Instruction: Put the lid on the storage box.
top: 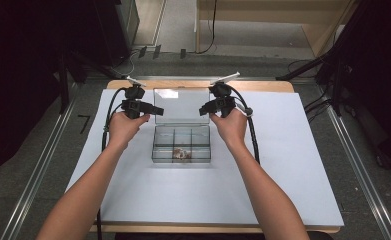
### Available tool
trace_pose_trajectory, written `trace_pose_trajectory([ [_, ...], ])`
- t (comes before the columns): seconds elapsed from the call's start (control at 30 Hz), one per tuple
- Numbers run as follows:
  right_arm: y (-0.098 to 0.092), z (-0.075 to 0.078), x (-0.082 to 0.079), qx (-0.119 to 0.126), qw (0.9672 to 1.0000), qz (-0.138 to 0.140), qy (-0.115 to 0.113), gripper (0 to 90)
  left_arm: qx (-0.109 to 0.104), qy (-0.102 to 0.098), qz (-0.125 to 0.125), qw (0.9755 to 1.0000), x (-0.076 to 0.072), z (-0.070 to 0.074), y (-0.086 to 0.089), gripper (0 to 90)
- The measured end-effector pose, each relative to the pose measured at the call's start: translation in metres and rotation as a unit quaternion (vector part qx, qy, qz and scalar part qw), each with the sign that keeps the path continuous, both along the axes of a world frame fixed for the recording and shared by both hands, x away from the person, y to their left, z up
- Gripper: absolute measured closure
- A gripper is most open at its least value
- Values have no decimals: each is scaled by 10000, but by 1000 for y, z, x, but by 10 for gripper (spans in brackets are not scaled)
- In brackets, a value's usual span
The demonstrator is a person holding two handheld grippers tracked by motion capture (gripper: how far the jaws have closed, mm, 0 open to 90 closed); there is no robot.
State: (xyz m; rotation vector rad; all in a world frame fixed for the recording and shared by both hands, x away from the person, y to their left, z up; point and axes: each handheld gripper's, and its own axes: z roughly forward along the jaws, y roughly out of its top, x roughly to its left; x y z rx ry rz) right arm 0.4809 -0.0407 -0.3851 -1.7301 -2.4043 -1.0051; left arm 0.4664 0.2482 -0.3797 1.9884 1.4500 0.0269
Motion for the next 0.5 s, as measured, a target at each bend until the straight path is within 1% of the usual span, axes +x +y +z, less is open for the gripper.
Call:
trace_pose_trajectory([
  [0.03, 0, 1, -2, 10, 10000, 27, -55, 607, 13, -21, -16, 10000, -2, 1, 0, 601],
  [0.13, -1, 3, -6, 110, 9998, 51, -187, 616, -54, -91, -41, 9999, -5, 4, 0, 600],
  [0.23, -3, 5, -8, 134, 9996, 110, -206, 616, -74, -117, -54, 9999, -8, 5, 1, 600],
  [0.37, -4, 8, -10, 161, 9993, 129, -305, 616, -108, -191, -69, 9997, -9, 7, 1, 600],
  [0.5, -6, 12, -13, 193, 9990, 137, -376, 617, -116, -215, -105, 9996, -10, 9, 1, 595],
])
